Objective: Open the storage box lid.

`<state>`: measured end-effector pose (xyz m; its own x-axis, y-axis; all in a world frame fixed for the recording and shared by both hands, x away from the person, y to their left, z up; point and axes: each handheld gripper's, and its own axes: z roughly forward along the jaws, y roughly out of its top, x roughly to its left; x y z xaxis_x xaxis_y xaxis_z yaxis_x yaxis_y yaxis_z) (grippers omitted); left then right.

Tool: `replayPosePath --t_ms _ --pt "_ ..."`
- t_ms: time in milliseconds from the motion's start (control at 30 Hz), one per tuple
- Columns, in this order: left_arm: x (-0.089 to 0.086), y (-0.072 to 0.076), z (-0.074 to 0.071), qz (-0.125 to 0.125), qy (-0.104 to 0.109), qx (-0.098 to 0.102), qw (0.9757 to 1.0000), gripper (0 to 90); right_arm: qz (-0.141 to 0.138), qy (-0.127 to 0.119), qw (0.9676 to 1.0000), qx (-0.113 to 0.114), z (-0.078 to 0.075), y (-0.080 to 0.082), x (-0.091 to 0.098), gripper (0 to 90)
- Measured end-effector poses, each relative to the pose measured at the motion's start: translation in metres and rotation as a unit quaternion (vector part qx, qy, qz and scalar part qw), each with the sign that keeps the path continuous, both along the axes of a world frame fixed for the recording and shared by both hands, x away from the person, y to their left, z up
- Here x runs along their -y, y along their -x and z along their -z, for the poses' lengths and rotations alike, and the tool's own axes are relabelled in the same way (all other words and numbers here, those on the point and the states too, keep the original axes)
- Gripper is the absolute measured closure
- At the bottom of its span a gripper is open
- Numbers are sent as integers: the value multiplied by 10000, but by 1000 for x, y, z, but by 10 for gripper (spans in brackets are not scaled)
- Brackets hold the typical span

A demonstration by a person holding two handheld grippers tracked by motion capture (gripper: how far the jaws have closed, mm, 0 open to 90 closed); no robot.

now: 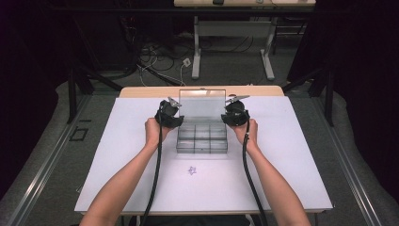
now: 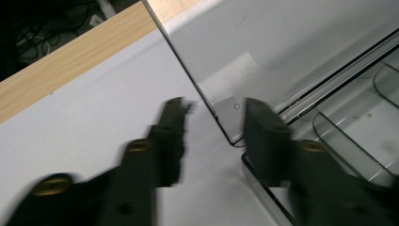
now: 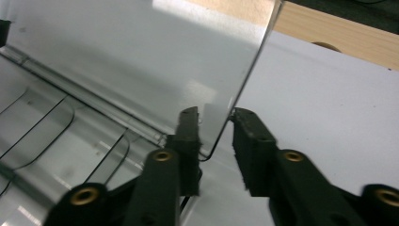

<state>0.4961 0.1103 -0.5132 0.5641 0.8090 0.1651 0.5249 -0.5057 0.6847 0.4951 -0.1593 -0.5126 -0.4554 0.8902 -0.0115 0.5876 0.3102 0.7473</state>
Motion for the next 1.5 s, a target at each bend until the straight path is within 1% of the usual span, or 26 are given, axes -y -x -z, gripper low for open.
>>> replayPosePath --t_ms 33,100,200,233,400,533,600,700,733,867,900,1033,1067,1100,1133,1167,1200,1233,1267,1300,1333,1367,1400,1433,1467,1500 --pt "-2 1 0 -47 0 29 10000 430 -44 52 10000 -1 -1 2 -1 651" --pt "-9 6 -1 -100 132 18 9999 354 -148 147 9998 -9 -3 8 -1 577" --pt "-20 14 -2 -124 286 -29 9995 294 -358 188 9992 -74 -5 15 0 495" --pt "-22 17 -2 -122 304 -24 9995 279 -422 184 9988 -147 -7 19 0 462" --pt "-34 35 -3 -5 257 -47 9997 219 -659 162 9975 -206 -11 34 5 391" --pt "-41 48 -4 63 279 -73 9996 178 -790 -20 9963 -344 -12 45 10 318" --pt "-44 55 -6 124 281 -106 9995 165 -798 -115 9958 -432 -13 53 11 279" --pt "-46 64 -7 201 253 -127 9994 154 -926 -108 9945 -481 -13 64 13 239" --pt "-46 68 -8 247 258 -149 9992 152 -933 -108 9941 -541 -14 66 13 230" --pt "-48 80 -9 342 302 -231 9987 122 -1063 -170 9922 -630 -16 82 14 193" --pt "-48 83 -9 339 318 -247 9986 116 -1128 -122 9914 -655 -17 86 15 182" --pt "-50 93 -11 399 284 -280 9984 91 -1223 -252 9897 -698 -17 99 16 156" --pt "-51 97 -12 406 292 -309 9983 84 -1246 -199 9897 -682 -17 101 16 153" --pt "-52 98 -12 445 242 -310 9982 75 -1286 -203 9889 -712 -18 106 18 150" --pt "-52 101 -12 427 271 -290 9983 71 -1286 -350 9887 -680 -17 108 17 146" --pt "-52 103 -12 435 216 -327 9983 61 -1281 -264 9886 -747 -18 112 19 144" --pt "-52 105 -11 436 213 -285 9984 54 -1268 -251 9887 -760 -17 115 20 139" --pt "-54 107 -12 468 136 -268 9985 51 -1298 -223 9884 -762 -17 117 21 134" --pt "-53 109 -11 430 171 -260 9986 50 -1264 -279 9887 -759 -17 121 22 132" --pt "-54 110 -11 467 152 -254 9985 44 -1251 -314 9888 -756 -17 124 23 131" --pt "-54 112 -11 462 123 -318 9984 35 -1276 -284 9885 -759 -16 125 25 129" --pt "-55 113 -11 447 150 -300 9984 20 -1260 -298 9888 -742 -16 129 26 126" --pt "-55 115 -11 469 133 -346 9982 12 -1241 -290 9891 -743 -15 131 27 125" --pt "-55 116 -10 470 149 -316 9983 7 -1271 -245 9882 -819 -16 133 29 122" --pt "-55 118 -10 470 160 -331 9982 3 -1239 -332 9886 -791 -15 134 28 117" --pt "-56 119 -10 524 129 -335 9980 1 -1262 -266 9888 -749 -14 136 30 117"
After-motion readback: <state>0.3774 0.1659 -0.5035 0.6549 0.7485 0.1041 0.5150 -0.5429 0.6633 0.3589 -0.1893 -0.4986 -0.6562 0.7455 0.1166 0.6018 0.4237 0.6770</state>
